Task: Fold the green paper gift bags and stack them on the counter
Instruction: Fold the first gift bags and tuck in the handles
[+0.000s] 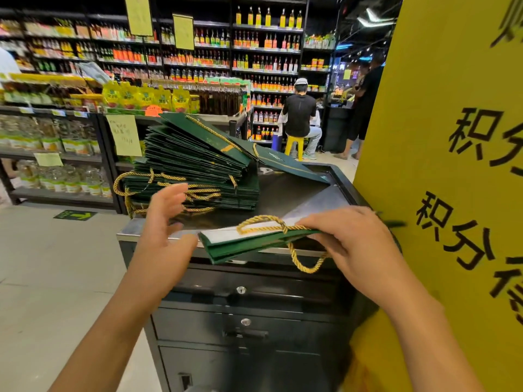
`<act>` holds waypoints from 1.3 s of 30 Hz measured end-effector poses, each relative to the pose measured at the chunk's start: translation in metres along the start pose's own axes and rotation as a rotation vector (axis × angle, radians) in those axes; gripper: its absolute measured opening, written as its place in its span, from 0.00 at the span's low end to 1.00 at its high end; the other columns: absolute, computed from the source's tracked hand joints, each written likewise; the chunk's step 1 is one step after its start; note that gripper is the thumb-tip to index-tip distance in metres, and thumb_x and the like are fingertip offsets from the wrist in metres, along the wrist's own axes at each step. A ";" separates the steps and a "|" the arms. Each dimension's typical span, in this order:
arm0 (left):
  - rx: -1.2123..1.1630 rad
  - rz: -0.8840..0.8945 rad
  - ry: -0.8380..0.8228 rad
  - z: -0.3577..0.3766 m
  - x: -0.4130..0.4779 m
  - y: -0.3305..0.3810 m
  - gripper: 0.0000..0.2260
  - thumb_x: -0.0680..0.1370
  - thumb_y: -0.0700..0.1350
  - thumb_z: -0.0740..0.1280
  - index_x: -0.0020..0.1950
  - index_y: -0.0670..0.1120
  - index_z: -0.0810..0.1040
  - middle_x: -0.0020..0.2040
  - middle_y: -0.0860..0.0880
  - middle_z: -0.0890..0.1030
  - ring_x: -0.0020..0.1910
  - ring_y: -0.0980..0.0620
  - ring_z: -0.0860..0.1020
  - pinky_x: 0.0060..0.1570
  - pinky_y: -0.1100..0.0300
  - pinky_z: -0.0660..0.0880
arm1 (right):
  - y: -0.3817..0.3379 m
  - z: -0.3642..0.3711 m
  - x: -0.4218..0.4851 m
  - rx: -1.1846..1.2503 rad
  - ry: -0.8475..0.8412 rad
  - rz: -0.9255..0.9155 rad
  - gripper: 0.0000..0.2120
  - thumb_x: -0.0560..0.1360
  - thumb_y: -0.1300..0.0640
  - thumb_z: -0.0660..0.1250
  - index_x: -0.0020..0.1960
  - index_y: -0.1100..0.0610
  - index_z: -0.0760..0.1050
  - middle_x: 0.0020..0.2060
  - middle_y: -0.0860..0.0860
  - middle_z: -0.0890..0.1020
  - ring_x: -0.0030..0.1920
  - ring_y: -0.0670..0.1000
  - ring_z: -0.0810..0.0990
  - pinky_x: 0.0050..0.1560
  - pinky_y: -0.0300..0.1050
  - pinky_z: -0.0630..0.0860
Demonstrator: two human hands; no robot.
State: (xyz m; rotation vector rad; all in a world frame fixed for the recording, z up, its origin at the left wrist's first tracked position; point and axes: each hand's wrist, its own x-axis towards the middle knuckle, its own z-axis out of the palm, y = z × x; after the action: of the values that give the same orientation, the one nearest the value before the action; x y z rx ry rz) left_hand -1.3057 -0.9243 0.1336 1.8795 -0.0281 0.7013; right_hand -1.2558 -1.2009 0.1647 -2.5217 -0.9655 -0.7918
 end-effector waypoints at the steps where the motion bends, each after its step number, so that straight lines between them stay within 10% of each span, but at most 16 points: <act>1: 0.117 0.104 -0.081 -0.004 0.003 0.002 0.31 0.76 0.28 0.66 0.70 0.59 0.72 0.66 0.67 0.72 0.67 0.69 0.69 0.63 0.68 0.69 | -0.003 -0.005 0.005 -0.055 0.019 -0.025 0.12 0.79 0.54 0.63 0.58 0.43 0.82 0.49 0.40 0.85 0.52 0.49 0.82 0.61 0.50 0.71; 6: 0.224 0.260 -0.467 -0.008 0.004 0.013 0.31 0.77 0.35 0.71 0.72 0.65 0.71 0.68 0.68 0.75 0.70 0.66 0.71 0.63 0.70 0.71 | -0.008 -0.016 0.019 -0.189 0.221 -0.049 0.18 0.71 0.66 0.76 0.55 0.48 0.83 0.50 0.44 0.85 0.57 0.53 0.82 0.71 0.54 0.58; 10: 0.217 0.362 -0.294 0.010 -0.005 0.020 0.24 0.81 0.41 0.68 0.69 0.66 0.71 0.61 0.71 0.78 0.63 0.69 0.75 0.59 0.76 0.68 | -0.017 -0.024 0.030 -0.189 0.454 -0.172 0.08 0.77 0.59 0.71 0.54 0.50 0.84 0.60 0.49 0.83 0.69 0.58 0.75 0.73 0.68 0.56; 16: 0.107 0.175 -0.139 0.019 -0.015 0.033 0.18 0.82 0.48 0.63 0.46 0.74 0.77 0.32 0.58 0.80 0.32 0.61 0.76 0.33 0.71 0.69 | -0.021 -0.036 0.048 -0.160 0.565 0.015 0.46 0.68 0.47 0.79 0.80 0.52 0.61 0.81 0.62 0.54 0.81 0.65 0.47 0.79 0.62 0.41; 20: -0.146 0.050 -0.140 0.028 -0.023 0.052 0.12 0.81 0.41 0.65 0.53 0.59 0.80 0.42 0.64 0.85 0.43 0.65 0.83 0.41 0.73 0.76 | -0.024 -0.046 0.053 0.014 0.703 0.068 0.52 0.72 0.41 0.76 0.81 0.61 0.50 0.80 0.68 0.49 0.81 0.66 0.45 0.80 0.62 0.42; 28: -0.749 -0.403 -0.261 0.086 -0.061 0.028 0.20 0.76 0.41 0.67 0.69 0.48 0.72 0.59 0.45 0.85 0.55 0.39 0.85 0.44 0.38 0.83 | 0.005 0.002 0.047 0.278 0.217 0.239 0.26 0.85 0.39 0.48 0.81 0.44 0.58 0.81 0.46 0.56 0.81 0.45 0.49 0.81 0.57 0.48; 39: -0.782 -0.626 -0.430 0.118 -0.102 -0.018 0.21 0.77 0.49 0.66 0.70 0.49 0.70 0.59 0.46 0.85 0.56 0.41 0.84 0.54 0.44 0.82 | 0.047 0.085 0.021 0.322 -0.281 0.362 0.21 0.85 0.42 0.52 0.74 0.45 0.71 0.78 0.47 0.66 0.80 0.48 0.57 0.79 0.53 0.49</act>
State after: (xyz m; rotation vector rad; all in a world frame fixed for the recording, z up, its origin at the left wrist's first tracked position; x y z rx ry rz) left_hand -1.3305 -1.0480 0.0403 1.1410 0.0113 -0.1563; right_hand -1.1780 -1.1836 0.1053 -2.4499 -0.6215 -0.1633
